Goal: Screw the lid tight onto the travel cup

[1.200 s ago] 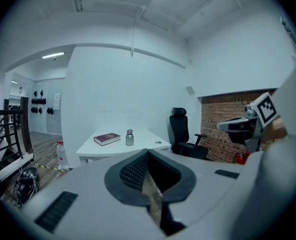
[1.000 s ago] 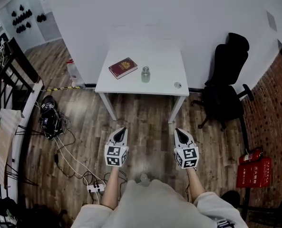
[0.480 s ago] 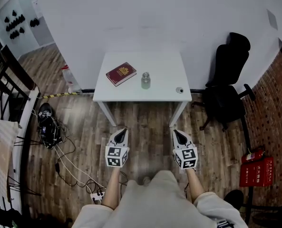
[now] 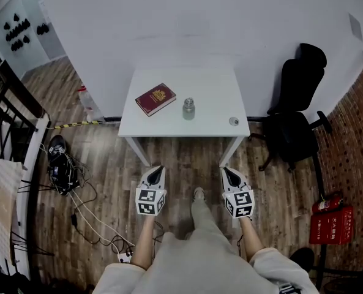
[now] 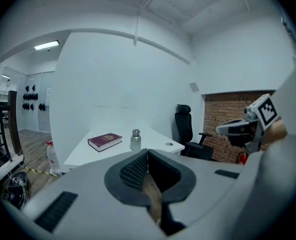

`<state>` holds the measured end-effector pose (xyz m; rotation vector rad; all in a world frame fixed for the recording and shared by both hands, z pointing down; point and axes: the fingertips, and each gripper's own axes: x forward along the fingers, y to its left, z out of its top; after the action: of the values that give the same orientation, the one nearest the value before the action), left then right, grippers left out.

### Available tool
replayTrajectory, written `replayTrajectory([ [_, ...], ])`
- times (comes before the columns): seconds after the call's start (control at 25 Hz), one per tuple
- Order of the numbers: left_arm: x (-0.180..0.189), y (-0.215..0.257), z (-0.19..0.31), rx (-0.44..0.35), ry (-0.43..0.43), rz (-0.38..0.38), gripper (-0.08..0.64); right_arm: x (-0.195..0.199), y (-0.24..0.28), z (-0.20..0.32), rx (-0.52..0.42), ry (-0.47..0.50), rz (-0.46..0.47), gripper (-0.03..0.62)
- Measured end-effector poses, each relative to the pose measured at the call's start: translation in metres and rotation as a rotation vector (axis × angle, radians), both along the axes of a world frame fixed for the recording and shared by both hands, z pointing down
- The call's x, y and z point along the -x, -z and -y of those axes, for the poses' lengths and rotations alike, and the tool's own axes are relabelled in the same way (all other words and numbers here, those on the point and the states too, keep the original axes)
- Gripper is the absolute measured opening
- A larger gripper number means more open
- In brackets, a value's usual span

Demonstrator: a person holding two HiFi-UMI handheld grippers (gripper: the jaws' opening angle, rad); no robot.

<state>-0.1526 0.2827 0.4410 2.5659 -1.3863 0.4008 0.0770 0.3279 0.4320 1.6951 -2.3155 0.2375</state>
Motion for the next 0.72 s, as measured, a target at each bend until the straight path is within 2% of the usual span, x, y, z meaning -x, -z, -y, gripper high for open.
replayTrajectory([
  [0.32,-0.016,-0.012,0.065,0.013,0.009,0.031,0.008,-0.009,-0.011,0.077,0.014,0.028,0.016,0.0],
  [0.72,-0.038,-0.011,0.177,0.041,0.041,0.054,0.008,-0.028,-0.01,0.201,0.037,0.081,0.025,0.0],
])
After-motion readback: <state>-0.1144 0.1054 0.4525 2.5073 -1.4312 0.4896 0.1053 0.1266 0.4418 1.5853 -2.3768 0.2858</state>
